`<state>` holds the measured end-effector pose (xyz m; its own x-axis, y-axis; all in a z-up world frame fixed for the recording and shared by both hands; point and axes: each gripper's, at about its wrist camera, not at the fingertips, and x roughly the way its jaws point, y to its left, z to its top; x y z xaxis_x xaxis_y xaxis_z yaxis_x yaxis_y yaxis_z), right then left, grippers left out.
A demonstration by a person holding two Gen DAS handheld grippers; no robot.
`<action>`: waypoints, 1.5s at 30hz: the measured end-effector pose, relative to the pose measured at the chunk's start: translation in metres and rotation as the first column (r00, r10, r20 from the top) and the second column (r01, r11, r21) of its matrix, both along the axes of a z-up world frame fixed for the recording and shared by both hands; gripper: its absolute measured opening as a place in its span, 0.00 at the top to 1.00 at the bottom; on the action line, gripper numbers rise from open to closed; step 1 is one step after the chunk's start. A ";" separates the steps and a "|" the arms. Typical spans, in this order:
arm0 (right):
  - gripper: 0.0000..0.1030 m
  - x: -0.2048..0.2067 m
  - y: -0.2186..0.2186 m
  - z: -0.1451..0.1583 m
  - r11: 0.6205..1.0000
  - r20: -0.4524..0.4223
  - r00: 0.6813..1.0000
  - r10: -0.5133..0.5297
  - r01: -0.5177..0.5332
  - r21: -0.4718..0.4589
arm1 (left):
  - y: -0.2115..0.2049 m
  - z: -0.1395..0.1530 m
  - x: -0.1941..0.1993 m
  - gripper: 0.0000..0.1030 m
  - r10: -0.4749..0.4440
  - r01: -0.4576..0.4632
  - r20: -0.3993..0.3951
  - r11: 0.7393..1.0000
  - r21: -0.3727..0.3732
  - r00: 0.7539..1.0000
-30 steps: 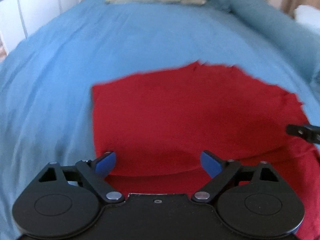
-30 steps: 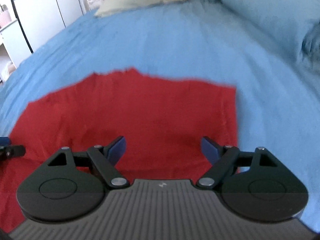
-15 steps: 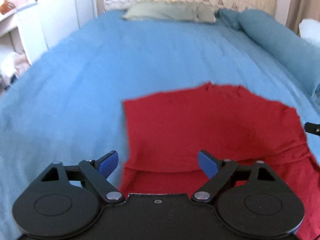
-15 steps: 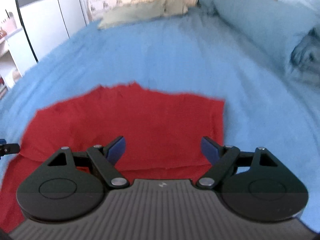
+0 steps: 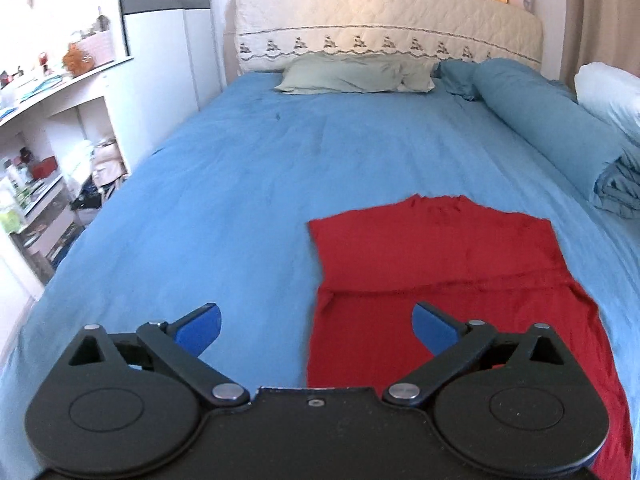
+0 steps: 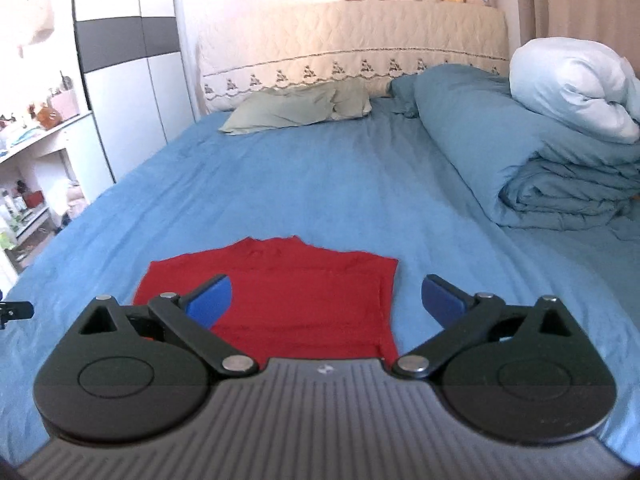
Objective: Fold small clothes
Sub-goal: 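Move both tools to the ribbed hem and grasp it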
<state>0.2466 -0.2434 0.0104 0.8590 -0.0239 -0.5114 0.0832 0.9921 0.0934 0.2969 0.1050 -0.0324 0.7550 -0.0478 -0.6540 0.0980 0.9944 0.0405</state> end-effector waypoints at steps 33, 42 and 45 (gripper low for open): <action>0.00 -0.225 0.001 -0.187 0.978 -0.176 0.975 -0.133 0.157 0.134 | 0.029 -0.140 -0.167 0.41 0.059 -0.084 -0.105 0.966 -0.245 0.993; 0.18 -0.221 -0.001 -0.199 0.965 -0.213 0.970 -0.119 0.163 0.207 | 0.025 -0.150 -0.164 0.42 0.072 -0.097 -0.112 0.968 -0.232 0.991; 0.22 -0.218 0.004 -0.202 0.969 -0.224 0.968 -0.114 0.158 0.188 | 0.025 -0.153 -0.163 0.42 0.079 -0.105 -0.119 0.966 -0.235 0.990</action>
